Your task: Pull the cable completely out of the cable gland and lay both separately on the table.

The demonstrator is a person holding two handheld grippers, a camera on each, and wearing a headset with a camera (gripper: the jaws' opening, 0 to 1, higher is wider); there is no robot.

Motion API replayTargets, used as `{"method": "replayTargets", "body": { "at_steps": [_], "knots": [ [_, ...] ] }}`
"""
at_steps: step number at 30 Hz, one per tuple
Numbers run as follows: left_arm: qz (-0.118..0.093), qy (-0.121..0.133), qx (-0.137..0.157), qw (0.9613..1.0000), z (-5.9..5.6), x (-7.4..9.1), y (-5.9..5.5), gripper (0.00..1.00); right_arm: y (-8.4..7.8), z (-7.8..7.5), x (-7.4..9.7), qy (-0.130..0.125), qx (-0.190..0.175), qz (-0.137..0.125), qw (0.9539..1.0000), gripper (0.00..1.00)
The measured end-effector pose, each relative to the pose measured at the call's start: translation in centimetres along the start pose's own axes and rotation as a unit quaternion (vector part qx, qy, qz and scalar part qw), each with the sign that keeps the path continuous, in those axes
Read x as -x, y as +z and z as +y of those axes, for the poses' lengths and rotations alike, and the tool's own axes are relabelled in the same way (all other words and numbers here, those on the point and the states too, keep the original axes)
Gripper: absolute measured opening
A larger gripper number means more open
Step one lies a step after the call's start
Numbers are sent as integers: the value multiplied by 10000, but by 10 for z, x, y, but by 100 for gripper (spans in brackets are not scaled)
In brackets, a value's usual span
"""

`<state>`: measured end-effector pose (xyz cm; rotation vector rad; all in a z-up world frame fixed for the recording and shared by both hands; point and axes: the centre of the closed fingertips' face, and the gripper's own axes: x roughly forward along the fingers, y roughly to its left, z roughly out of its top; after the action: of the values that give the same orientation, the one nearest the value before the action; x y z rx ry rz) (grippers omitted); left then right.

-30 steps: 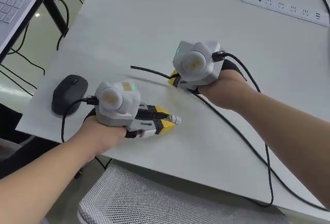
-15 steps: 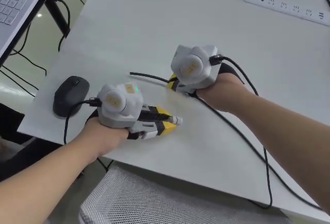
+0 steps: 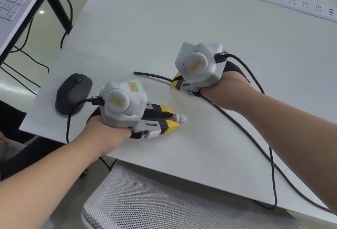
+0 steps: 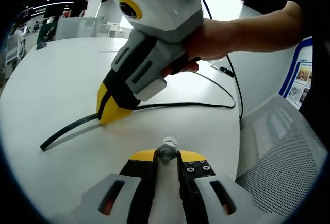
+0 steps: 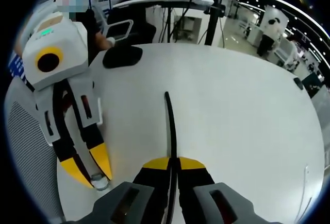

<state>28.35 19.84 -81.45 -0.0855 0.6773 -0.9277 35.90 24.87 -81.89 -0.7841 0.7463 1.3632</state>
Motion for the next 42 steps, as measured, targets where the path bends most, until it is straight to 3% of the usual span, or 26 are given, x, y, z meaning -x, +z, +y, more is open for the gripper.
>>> {"method": "replayTargets", "body": {
  "at_steps": [16, 24, 34, 42],
  "knots": [
    [35, 27, -41, 10000, -1, 2, 0, 17, 0, -4, 3, -172, -65, 33, 9998, 9],
    [26, 45, -58, 10000, -3, 2, 1, 18, 7, -7, 14, -267, -139, -122, 9995, 12],
    [36, 208, -77, 9997, -3, 9, 6, 25, 15, -14, 57, -497, -398, -590, 9962, 26],
    [-37, 411, -13, 9991, -6, 17, 16, 37, 11, -18, 99, -668, -760, -985, 9900, 36]
  ]
}}
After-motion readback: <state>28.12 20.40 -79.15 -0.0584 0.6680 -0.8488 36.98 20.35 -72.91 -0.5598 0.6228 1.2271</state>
